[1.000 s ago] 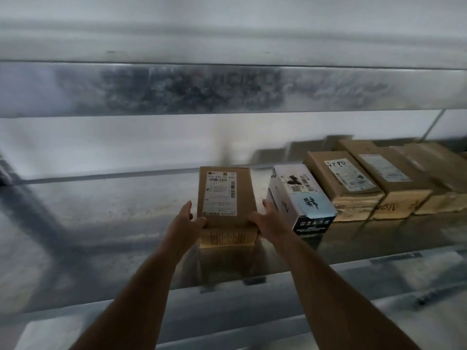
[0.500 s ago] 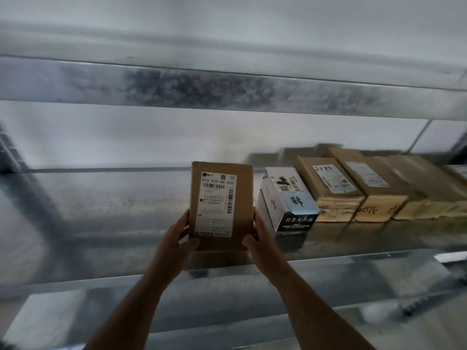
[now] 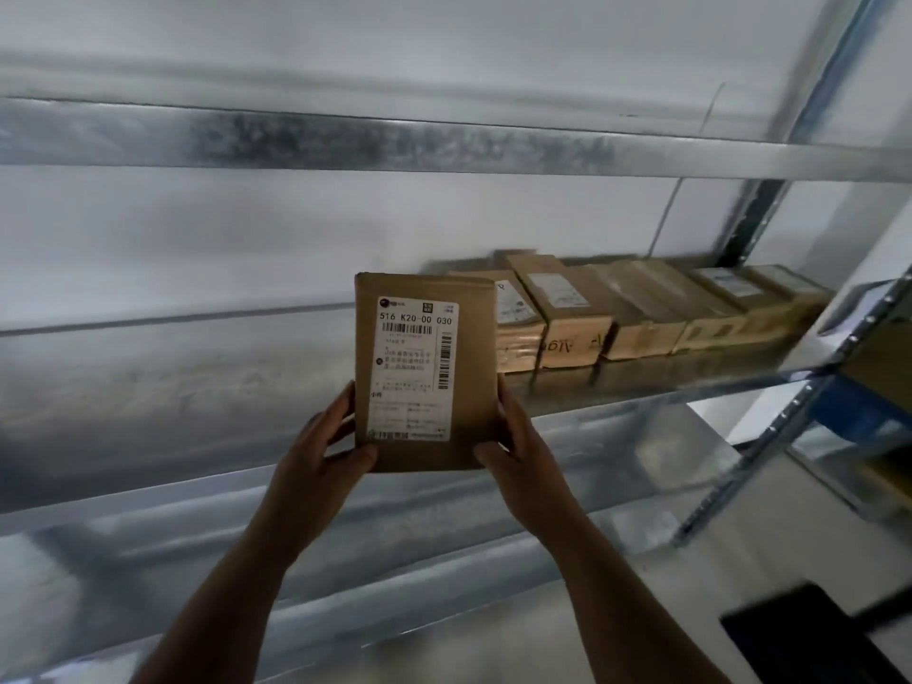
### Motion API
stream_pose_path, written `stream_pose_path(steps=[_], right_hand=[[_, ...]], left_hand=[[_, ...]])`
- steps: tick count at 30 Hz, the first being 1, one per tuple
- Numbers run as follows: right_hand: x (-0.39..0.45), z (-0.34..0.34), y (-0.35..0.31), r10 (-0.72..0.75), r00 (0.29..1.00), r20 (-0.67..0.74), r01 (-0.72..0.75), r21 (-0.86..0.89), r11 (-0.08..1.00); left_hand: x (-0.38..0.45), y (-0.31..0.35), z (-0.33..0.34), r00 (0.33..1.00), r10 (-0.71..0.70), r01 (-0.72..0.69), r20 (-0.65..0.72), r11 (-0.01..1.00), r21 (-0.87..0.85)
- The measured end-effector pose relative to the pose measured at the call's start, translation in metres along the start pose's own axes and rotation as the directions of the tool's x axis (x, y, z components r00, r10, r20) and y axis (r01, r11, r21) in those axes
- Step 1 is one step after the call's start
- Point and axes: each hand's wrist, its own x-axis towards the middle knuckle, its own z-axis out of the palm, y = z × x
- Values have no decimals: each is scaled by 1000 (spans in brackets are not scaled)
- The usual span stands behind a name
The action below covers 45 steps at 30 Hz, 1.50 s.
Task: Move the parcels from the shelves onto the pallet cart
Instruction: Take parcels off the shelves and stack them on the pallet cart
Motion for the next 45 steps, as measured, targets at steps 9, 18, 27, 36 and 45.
stream_pose_path(steps=[9,18,27,36,45], right_hand=[[-94,-112,2,-32,993,-110,37,50,998],[-190,-204,19,23,902,-431,-8,36,999],[-261,-276,26,75,775,-627,-62,42,997],[-333,-382,41,55,632,-773,-83,3,997],[-380,-525,53,55,405,-912,-168,-14,986]], left_hand=[[-16,52,117,991,68,-75,119,995,58],[-24,95,235,941,89,-88,325,996,-20],[-29,142,335,871,158,-111,465,986,-128],[-19,198,484,711,293,-155,639,952,-264],[2,266,656,579,394,-117,714,906,-406]])
